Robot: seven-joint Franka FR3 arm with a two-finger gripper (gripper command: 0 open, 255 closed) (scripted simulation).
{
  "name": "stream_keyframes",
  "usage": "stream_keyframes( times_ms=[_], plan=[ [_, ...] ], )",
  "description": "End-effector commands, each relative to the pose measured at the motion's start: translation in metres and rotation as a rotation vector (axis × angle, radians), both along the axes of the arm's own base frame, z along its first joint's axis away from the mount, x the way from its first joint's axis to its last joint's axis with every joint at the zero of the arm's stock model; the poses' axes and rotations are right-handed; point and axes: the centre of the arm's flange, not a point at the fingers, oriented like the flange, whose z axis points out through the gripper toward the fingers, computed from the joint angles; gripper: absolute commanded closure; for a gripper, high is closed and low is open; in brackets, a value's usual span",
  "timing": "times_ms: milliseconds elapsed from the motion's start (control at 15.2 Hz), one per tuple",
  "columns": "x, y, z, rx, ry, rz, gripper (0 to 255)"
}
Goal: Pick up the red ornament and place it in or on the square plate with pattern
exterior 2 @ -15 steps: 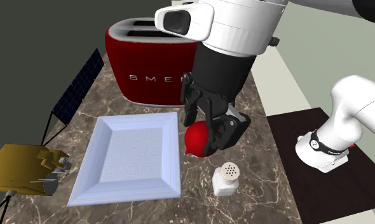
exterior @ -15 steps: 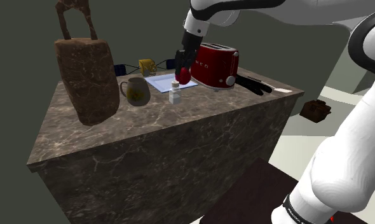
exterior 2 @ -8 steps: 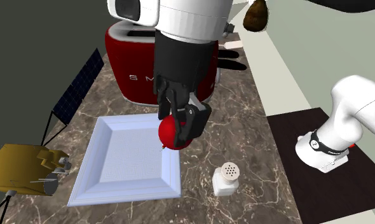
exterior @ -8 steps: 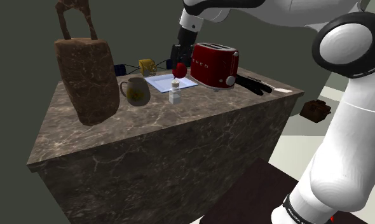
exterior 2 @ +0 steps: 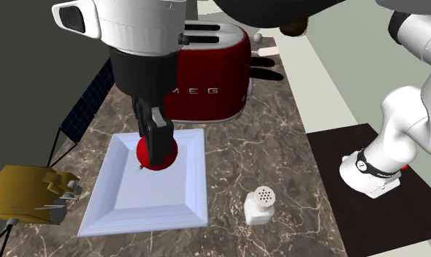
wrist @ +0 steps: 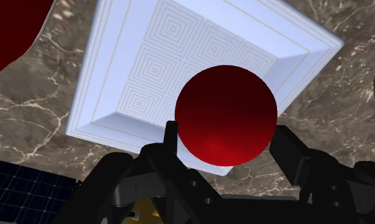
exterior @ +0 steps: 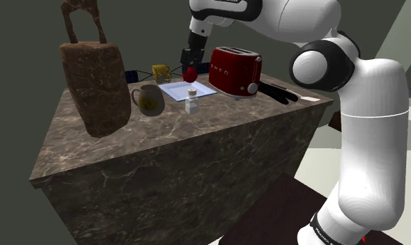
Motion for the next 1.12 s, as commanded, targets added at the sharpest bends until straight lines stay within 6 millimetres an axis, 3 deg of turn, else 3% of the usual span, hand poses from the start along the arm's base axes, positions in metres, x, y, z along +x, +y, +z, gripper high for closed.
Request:
stream_keyframes(
  times_ms=[0, 594, 1056],
  plan=[
    [0.002, -0.001, -0.01, 0.0, -0.001, 0.0, 255],
    [0.002, -0.001, -0.056, 0.0, -0.001, 0.0, 255],
    [0.002, -0.001, -0.056, 0.0, -0.001, 0.0, 255]
  ],
)
